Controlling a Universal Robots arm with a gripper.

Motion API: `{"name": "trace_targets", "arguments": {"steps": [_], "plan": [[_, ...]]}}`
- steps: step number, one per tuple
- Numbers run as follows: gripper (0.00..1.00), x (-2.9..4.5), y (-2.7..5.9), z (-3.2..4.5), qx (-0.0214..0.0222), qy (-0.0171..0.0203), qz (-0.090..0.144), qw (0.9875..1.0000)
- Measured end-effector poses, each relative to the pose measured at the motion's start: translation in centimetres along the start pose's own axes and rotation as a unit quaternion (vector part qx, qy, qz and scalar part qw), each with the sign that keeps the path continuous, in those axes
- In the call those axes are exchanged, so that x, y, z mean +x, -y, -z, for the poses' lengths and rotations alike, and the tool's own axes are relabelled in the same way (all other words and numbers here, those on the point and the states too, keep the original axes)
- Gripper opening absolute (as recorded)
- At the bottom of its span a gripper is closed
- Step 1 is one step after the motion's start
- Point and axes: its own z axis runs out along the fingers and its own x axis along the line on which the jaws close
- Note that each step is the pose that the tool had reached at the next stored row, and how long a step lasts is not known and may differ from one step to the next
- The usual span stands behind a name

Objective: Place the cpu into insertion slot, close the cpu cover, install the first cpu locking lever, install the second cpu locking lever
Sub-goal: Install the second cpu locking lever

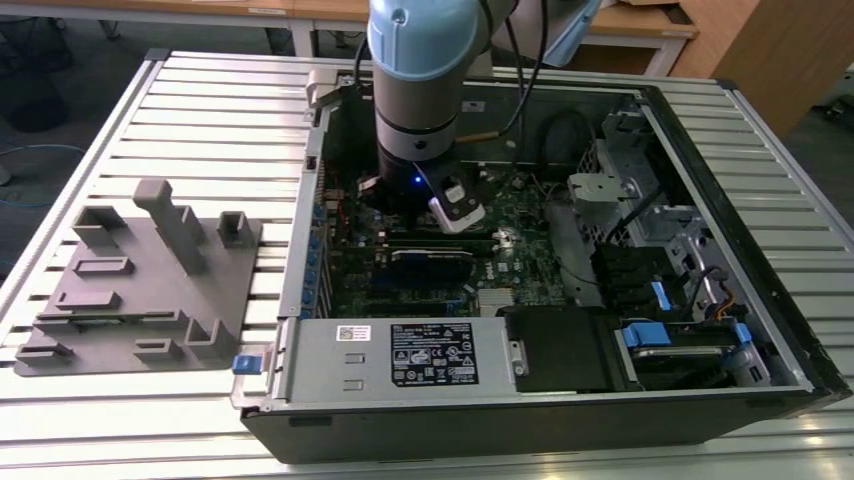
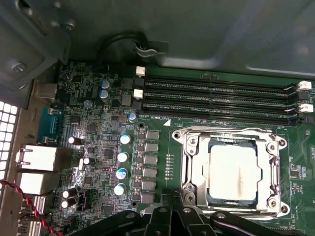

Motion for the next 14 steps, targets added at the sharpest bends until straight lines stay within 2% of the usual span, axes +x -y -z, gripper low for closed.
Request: {"name": "trace_targets", "arguments": {"steps": [4,11,14], "plan": [[0.11,0.01,-0.03,0.21,0.0000,0.0000,0.000,1.0000],[0.11,-0.06,-0.36,1.84,0.0000,0.0000,0.000,1.0000],[0.11,-0.08,-0.43,1.99,0.0001,0.0001,0.000,1.0000]]}}
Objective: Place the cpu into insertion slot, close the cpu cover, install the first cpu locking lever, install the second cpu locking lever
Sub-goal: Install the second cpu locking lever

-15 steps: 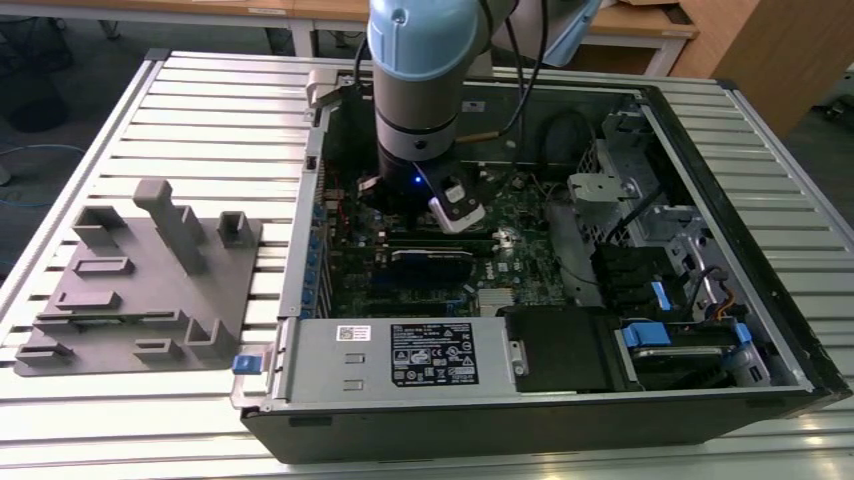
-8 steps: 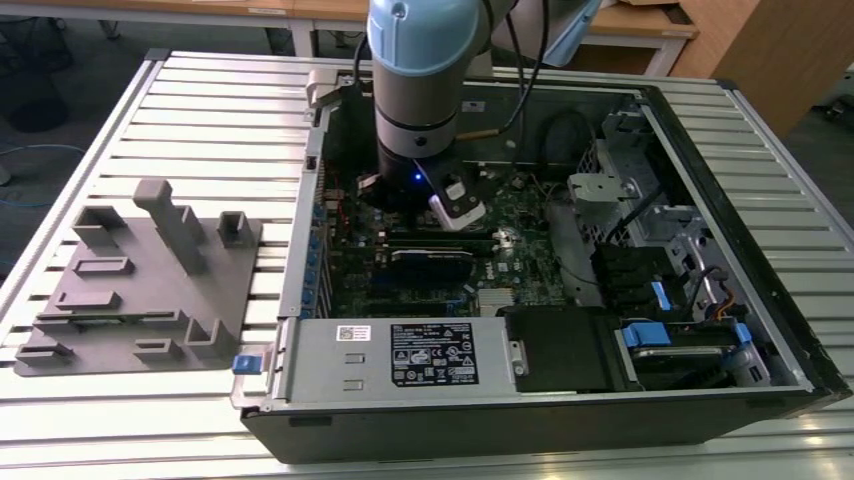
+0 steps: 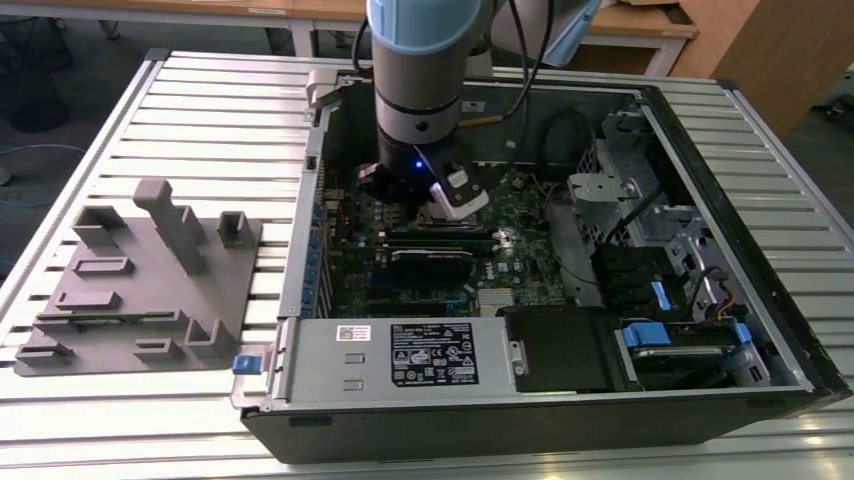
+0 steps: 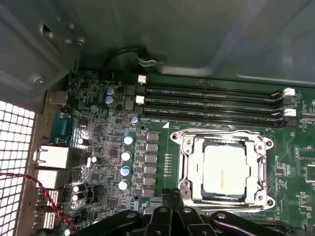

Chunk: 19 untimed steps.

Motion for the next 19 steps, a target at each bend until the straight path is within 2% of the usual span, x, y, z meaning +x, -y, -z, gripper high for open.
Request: {"name": "trace_targets", "arguments": {"steps": [4,15,19], "plan": [[0.11,-0.61,-0.13,-0.05,0.0027,0.0002,-0.002,1.0000],[0.11,-3.68,-0.67,-0.35,0.0094,0.0007,-0.007,0.9999],[0.11,-4.21,-1.25,-0.51,0.0139,0.0007,-0.008,0.9999]]}}
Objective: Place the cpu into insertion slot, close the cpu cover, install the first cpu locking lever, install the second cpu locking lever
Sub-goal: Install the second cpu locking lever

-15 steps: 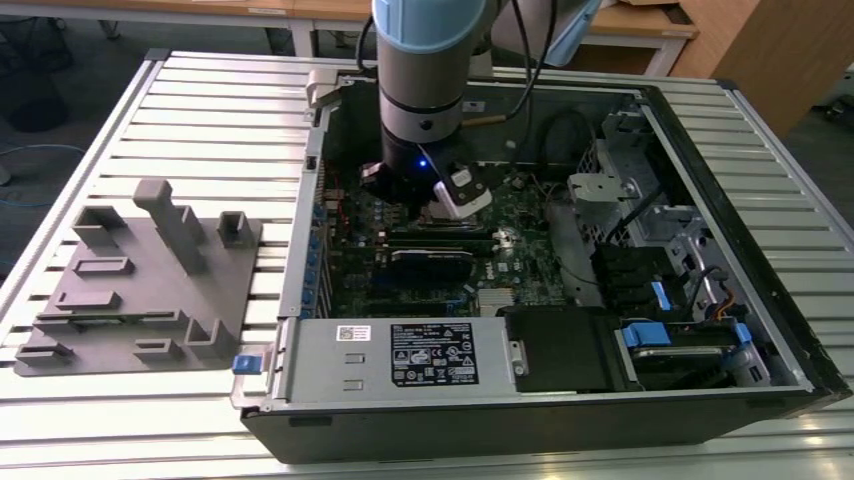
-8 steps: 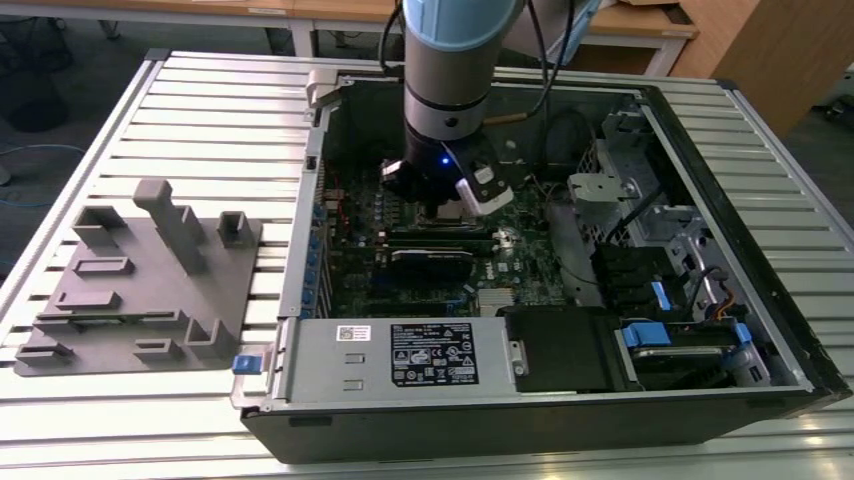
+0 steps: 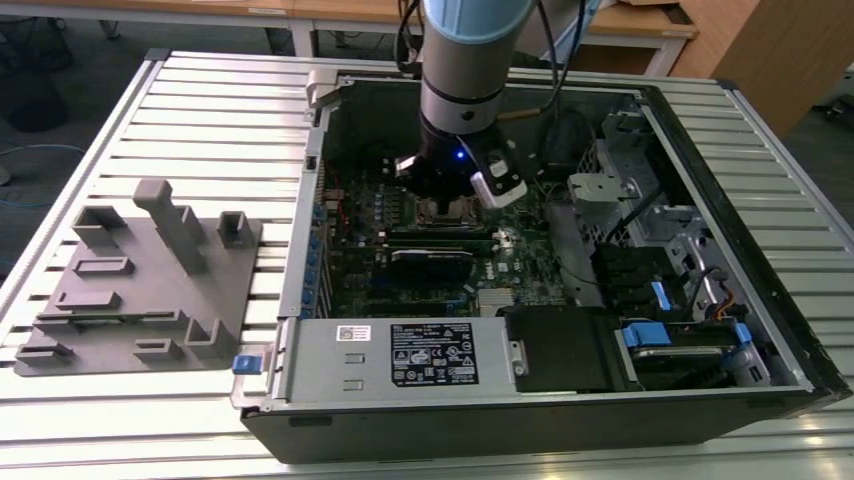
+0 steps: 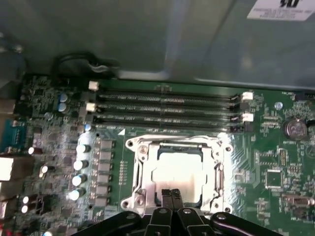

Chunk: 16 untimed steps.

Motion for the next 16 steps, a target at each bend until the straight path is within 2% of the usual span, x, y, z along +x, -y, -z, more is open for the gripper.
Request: {"name": "trace_targets", "arguments": {"steps": [8,16], "plan": [[0.11,-0.65,-1.75,-0.36,0.0142,-0.0006,0.000,0.9999],[0.11,-0.65,-1.85,-0.38,0.0147,-0.0006,0.000,0.9999]]}}
